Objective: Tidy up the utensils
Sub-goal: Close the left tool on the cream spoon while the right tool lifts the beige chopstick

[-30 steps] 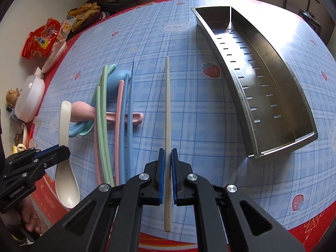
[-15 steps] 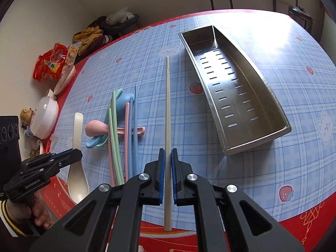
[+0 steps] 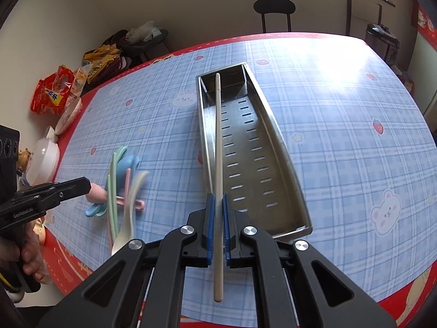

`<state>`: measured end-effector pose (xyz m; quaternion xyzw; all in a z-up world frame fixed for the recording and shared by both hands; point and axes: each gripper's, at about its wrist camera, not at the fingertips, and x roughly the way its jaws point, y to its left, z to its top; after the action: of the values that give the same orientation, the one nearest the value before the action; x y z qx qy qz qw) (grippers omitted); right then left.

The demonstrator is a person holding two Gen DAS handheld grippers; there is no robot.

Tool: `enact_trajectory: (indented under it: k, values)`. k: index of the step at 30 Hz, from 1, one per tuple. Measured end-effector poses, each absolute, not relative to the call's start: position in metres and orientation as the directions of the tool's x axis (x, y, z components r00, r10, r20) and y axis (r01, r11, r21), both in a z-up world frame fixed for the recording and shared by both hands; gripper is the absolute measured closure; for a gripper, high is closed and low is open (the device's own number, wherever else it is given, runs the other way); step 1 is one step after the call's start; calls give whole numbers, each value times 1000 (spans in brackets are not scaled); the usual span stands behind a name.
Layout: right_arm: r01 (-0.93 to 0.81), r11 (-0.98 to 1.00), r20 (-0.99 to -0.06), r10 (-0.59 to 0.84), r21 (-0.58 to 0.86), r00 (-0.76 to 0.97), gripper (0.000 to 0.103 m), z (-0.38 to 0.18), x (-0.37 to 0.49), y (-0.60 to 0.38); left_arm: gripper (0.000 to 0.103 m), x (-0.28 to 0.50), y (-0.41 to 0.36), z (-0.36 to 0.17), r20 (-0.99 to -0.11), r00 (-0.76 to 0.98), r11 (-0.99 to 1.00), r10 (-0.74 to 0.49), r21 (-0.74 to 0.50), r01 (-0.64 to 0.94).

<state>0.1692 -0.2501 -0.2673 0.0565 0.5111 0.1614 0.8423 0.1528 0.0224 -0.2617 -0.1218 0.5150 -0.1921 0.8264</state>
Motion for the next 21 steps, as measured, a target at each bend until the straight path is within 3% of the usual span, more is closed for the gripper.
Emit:
enact_trajectory:
  k: [9,12,15,18,21]
  values:
    - [-204,938,-848,342,280,405,96,-276,186,-265,92,192,-3,-293,-847,294,896,-443,-404,186]
    - [-182,933,-847,357,309,393,96,-283,182,-264,74,192,-19,-315,-852,240,882,-465,-422,211]
    - [-174,930,-843,367,323,393,96,-284,178,-261,71,191,-39,-327,-849,201,864,-488,-437,251]
    - [-175,930,-840,368,324,399,96,-281,176,-260,57,191,-55,-335,-841,172,846,-514,-463,265]
    - [-178,929,-835,370,324,407,96,-278,172,-263,58,186,-69,-341,-821,138,818,-554,-508,270]
